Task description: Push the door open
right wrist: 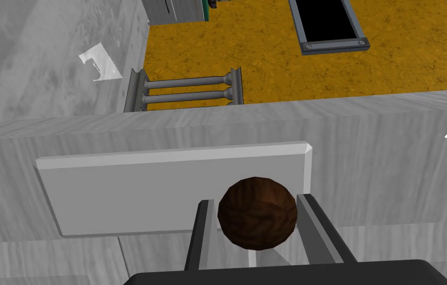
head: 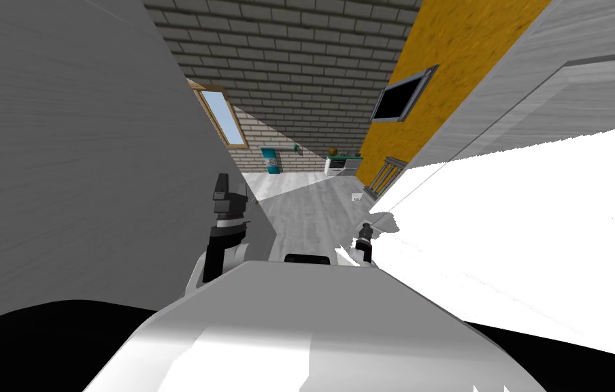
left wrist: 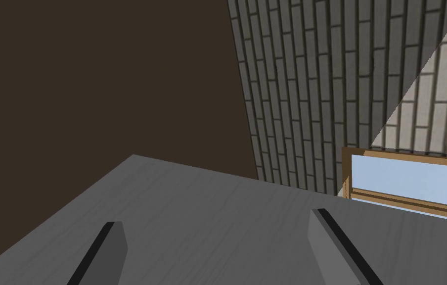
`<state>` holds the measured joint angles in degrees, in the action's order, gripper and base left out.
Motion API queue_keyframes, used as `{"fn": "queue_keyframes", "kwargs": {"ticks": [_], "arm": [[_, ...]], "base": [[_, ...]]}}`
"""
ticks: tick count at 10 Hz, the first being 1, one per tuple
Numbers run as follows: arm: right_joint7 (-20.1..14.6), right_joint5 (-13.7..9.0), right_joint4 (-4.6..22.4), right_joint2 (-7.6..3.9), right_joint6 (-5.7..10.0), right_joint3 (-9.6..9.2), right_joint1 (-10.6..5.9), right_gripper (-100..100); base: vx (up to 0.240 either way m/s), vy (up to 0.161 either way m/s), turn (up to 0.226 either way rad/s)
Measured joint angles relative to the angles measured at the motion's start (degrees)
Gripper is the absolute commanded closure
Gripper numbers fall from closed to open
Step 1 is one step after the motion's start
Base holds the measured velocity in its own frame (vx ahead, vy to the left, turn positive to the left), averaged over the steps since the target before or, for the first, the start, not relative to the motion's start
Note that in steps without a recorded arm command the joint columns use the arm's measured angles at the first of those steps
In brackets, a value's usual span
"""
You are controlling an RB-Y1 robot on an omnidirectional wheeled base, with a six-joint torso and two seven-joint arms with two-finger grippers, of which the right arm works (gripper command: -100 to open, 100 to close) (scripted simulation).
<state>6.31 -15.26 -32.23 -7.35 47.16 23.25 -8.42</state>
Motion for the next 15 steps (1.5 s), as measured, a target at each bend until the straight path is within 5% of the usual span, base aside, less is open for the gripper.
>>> {"fn": "queue_keyframes", "kwargs": {"ticks": [3, 9, 11, 15], "arm": [[0.62, -0.98, -1.59, -0.33, -0.74, 1.55, 0.86, 100], [0.97, -2.81, 3.49, -2.31, 1.27, 4.50, -0.93, 100], [1.66, -3.35, -0.26, -1.78, -0.01, 5.43, 0.90, 100], [2.27, -4.32, 0.48, -1.94, -0.15, 6.92, 1.19, 100]], "base": [[0.162, -0.019, -0.030], [0.168, 0.009, -0.053], [0.158, 0.010, -0.046], [0.141, -0.038, -0.028]]}}
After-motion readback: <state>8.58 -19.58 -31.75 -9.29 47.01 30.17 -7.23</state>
